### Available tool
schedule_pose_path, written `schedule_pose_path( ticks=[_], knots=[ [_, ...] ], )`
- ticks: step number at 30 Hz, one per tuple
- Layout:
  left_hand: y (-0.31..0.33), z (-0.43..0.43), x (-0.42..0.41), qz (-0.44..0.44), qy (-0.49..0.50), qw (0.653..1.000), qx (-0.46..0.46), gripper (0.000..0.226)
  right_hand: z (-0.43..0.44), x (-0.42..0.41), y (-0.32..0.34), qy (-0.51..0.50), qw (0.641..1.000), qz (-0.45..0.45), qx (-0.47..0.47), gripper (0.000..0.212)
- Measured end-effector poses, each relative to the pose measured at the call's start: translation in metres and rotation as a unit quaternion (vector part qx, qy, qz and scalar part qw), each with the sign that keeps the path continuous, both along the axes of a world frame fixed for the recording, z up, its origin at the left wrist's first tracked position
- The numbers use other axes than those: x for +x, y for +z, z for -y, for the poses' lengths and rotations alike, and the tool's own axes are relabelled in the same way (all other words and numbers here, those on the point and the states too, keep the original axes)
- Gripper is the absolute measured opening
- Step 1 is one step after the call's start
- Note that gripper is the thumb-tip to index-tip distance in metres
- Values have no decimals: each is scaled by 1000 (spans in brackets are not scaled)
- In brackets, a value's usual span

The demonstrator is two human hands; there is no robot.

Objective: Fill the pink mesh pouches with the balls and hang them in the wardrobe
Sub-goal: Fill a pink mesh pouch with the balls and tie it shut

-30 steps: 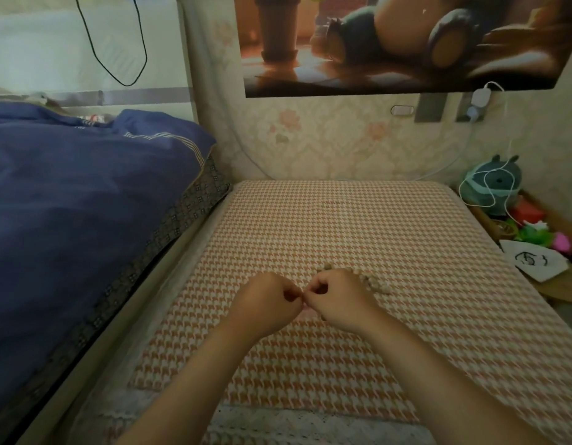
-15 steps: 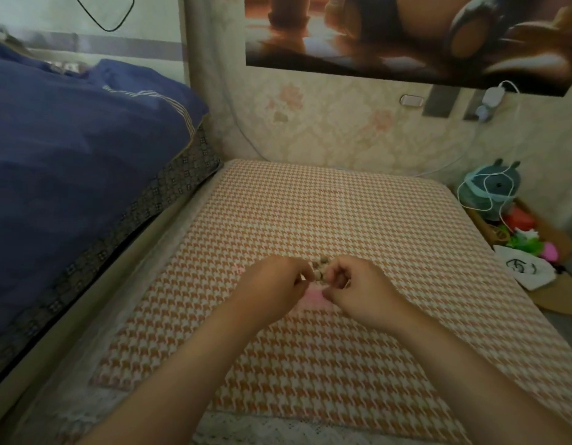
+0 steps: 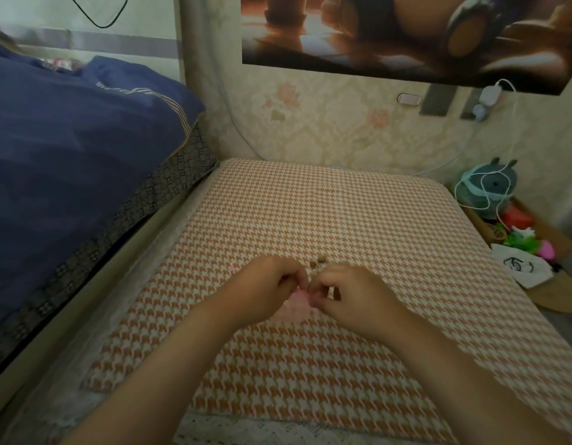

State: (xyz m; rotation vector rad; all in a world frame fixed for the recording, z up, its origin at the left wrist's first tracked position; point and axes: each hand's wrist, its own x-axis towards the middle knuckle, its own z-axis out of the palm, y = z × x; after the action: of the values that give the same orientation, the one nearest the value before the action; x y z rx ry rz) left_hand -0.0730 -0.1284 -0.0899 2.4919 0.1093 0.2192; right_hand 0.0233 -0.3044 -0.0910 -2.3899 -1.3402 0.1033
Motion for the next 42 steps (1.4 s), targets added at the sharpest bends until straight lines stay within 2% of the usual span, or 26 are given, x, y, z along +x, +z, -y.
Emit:
schedule_pose_path(
  ticks=[4,7,12,15,18,20,25,28,30,37,42],
  knots=[
    [3,3,-3,-12,-24,999,20,11,5,3,0,-3,999,-27,30,4],
    [1,4,-2,-12,-34,998,58,9,9,3,2,3,998,-37,46,6],
    [-2,2,0,-8,-55,995,80,7,9,-3,8,40,999,-6,-36,18],
    [-5,3,-4,-17,-77,996,30,7,11,-6,13,50,995,37,-76,9],
    [-8,1,-8,-16,-76,996,-38,6,13,-4,16,47,993,82,-74,11],
    [-8,-4,-11,-7,-66,997,-48,6,13,-4,18,51,991,95,-80,12],
    [-8,-8,-20,27,-66,997,13,8,11,-10,16,56,994,58,-68,10],
    [-7,-4,-23,56,-68,996,10,11,9,-15,12,54,996,-72,-8,10],
    [-4,-3,-25,60,-71,996,-3,9,10,-17,12,54,990,-129,-3,7],
    [-6,5,-28,-5,-107,994,-25,5,13,-11,8,32,997,-59,-29,10],
    [-2,3,-27,-41,-89,995,31,12,14,-10,11,45,998,-31,-37,13]
  ],
)
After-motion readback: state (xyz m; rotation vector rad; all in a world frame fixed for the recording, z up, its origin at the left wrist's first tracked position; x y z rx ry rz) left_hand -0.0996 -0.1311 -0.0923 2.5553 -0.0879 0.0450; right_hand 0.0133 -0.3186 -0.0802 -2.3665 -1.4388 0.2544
